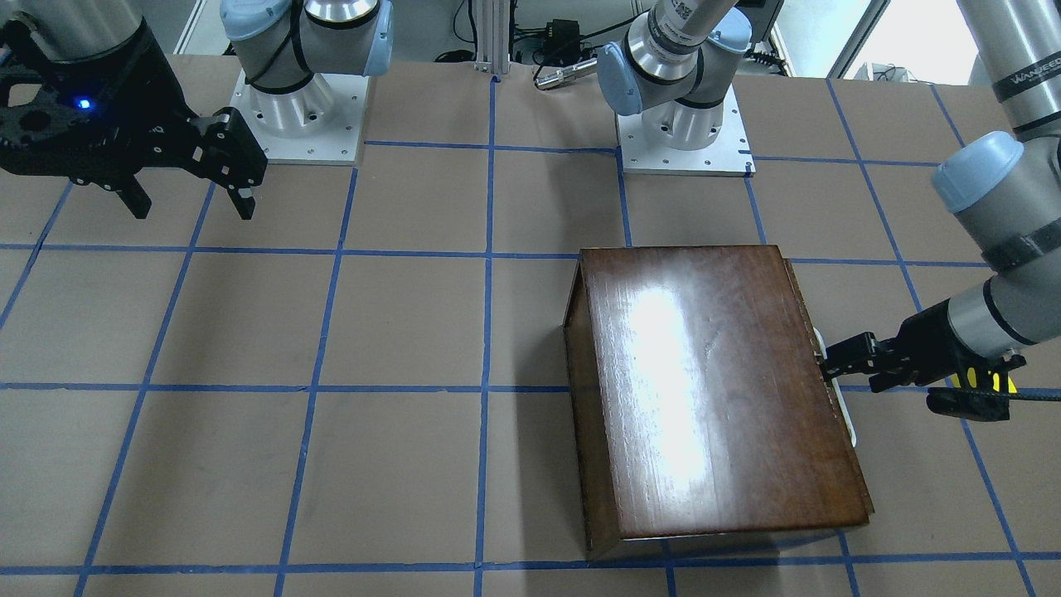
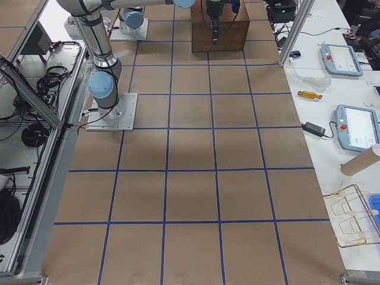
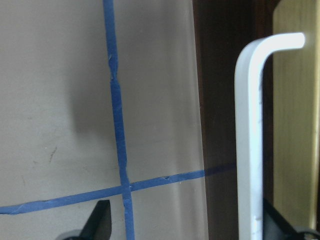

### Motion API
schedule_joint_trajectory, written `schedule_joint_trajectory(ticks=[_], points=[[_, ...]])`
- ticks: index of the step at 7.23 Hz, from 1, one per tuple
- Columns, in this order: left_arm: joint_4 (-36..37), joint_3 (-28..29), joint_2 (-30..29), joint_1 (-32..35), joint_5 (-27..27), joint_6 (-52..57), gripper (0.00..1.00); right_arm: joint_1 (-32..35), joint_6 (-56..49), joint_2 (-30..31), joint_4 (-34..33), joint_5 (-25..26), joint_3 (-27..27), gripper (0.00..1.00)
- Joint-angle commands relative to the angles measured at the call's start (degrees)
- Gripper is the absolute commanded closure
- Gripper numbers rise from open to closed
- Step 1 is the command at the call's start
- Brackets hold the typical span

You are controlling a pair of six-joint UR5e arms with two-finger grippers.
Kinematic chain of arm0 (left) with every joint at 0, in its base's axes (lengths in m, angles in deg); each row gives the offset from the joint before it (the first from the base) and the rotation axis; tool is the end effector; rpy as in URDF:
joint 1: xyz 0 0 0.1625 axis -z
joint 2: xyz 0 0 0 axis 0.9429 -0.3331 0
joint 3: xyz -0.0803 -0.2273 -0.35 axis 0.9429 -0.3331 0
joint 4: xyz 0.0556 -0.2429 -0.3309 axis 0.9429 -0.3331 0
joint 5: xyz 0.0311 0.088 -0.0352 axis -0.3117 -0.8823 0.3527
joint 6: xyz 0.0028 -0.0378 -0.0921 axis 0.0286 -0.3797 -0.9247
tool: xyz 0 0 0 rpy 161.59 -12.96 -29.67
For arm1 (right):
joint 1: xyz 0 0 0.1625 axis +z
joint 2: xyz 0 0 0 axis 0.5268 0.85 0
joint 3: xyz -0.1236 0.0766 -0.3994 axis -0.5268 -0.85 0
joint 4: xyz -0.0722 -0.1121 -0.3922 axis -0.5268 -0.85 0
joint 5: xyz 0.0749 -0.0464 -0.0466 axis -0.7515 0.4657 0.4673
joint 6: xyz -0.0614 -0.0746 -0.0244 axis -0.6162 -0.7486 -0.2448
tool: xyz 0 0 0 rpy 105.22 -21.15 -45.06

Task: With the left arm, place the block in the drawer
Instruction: 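Pull the drawer open away from the cabinet with the left gripper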

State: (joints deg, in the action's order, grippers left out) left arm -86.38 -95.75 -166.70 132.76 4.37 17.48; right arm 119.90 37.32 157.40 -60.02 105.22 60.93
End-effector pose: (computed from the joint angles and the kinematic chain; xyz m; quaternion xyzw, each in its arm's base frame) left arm 0.1380 -0.5966 0.2813 -0.0219 -0.9898 -0.0148 0.1401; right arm 0.1177 -0.5198 0.5418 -0.0014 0.9993 -0.0382 0.0061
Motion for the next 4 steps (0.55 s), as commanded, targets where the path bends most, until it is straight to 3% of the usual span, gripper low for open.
schedule_joint_trajectory(ticks=[1, 4], points=[[0.03, 0.07, -0.02, -0.08, -1.93, 0.06, 0.02, 0.04, 0.00, 0.05, 0.00, -0.03, 0.00, 0.00], [-0.06, 0.42, -0.02, -2.53, -1.94, 0.23, 0.01, 0.04, 0.00, -0.03, 0.00, -0.03, 0.00, 0.00]])
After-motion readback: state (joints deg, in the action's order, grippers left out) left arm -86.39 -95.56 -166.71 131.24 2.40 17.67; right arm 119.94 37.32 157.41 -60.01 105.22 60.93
